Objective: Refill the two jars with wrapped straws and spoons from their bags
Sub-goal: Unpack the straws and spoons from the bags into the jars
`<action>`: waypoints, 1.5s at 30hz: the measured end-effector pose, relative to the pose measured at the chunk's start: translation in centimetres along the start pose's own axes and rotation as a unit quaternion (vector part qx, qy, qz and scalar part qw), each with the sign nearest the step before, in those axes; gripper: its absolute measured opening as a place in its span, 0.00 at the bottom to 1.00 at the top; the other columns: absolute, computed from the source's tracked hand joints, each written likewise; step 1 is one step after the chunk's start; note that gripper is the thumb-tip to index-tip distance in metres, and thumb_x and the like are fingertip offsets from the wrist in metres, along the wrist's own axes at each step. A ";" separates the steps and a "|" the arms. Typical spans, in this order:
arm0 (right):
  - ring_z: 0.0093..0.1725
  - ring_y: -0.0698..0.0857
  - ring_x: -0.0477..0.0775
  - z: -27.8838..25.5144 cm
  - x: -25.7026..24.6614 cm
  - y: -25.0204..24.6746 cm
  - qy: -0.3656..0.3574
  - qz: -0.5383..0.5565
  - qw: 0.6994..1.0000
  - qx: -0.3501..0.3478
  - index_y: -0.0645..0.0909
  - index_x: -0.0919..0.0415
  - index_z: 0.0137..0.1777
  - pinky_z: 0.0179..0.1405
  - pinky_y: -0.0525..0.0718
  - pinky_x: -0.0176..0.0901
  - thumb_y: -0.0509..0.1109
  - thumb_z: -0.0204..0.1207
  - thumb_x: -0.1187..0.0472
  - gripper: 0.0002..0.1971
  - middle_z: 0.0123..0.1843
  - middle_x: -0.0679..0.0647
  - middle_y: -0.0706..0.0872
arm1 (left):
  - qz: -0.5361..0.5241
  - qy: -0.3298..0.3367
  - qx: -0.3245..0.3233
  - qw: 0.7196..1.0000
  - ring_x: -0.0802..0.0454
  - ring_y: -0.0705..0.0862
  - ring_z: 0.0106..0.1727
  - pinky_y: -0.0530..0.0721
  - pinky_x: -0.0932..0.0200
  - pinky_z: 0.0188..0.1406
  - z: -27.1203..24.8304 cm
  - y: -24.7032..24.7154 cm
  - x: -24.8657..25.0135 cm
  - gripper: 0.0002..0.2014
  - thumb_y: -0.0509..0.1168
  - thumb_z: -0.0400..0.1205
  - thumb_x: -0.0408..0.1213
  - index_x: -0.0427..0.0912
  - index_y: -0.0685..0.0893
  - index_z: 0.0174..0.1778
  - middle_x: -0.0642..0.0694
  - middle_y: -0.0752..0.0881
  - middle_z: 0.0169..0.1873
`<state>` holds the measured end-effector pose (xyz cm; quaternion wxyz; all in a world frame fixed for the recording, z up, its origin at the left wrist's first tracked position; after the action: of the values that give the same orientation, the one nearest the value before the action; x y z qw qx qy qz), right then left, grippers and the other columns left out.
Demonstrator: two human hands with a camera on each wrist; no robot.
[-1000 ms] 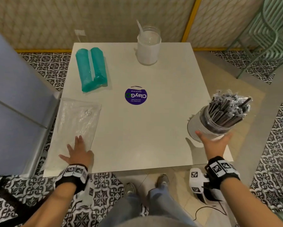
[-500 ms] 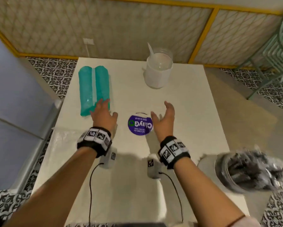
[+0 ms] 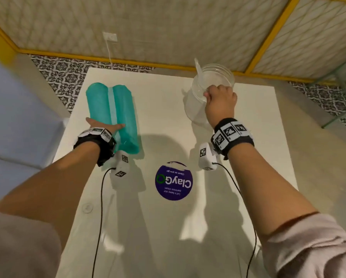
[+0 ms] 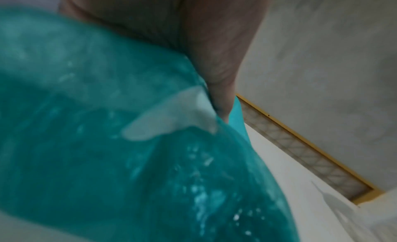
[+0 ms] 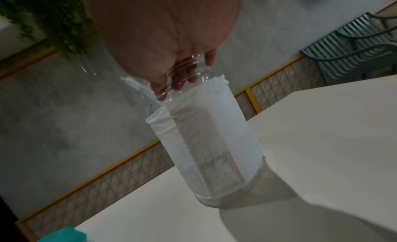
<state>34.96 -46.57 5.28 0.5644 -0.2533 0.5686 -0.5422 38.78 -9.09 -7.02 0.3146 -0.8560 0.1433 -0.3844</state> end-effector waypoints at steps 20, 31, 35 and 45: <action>0.51 0.80 0.64 -39.5 1.4 -10.7 0.007 -0.060 0.994 -0.092 0.80 0.57 0.52 0.57 0.65 0.53 0.67 0.73 0.64 0.09 0.48 0.57 0.83 | -0.230 0.245 -0.199 0.920 0.48 0.82 0.58 0.80 0.52 0.60 -30.1 -0.9 -18.9 0.36 0.78 0.59 0.40 0.47 0.69 0.62 0.45 0.81 0.57; 0.72 0.71 0.29 -41.4 -11.1 -12.9 -0.023 0.416 0.885 -0.206 0.45 0.53 0.83 0.72 0.70 0.29 0.87 0.57 0.57 0.63 0.76 0.47 0.70 | -0.209 0.270 -0.259 0.904 0.42 0.85 0.59 0.86 0.61 0.51 -33.1 -3.3 -25.3 0.50 0.84 0.46 0.40 0.34 0.72 0.65 0.40 0.84 0.58; 0.60 0.79 0.40 -42.0 -11.1 -10.6 -0.004 0.439 0.875 -0.204 0.64 0.55 0.75 0.63 0.78 0.35 0.85 0.57 0.66 0.47 0.60 0.45 0.77 | -0.204 0.267 -0.283 0.898 0.61 0.79 0.65 0.83 0.68 0.58 -33.8 -4.5 -24.6 0.68 0.87 0.39 0.50 0.47 0.57 0.75 0.46 0.76 0.67; 0.44 0.83 0.31 -46.7 -11.8 -4.0 0.089 0.417 0.851 -0.306 0.76 0.40 0.47 0.50 0.82 0.40 0.79 0.61 0.57 0.19 0.44 0.37 0.83 | -0.229 0.238 -0.341 0.880 0.60 0.87 0.55 0.85 0.60 0.55 -33.9 -6.4 -24.9 0.49 0.87 0.45 0.45 0.40 0.77 0.63 0.52 0.90 0.52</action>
<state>-6.34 -21.67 2.71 0.5786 -0.1033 0.8056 -0.0745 -3.14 -6.62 0.16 -0.1365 -0.8023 0.1362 -0.5649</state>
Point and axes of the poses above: each hand's wrist, its own z-axis towards the middle knuckle, its own y-axis out of the palm, x = y × z, the point moved 8 cm from there along z, towards the middle knuckle
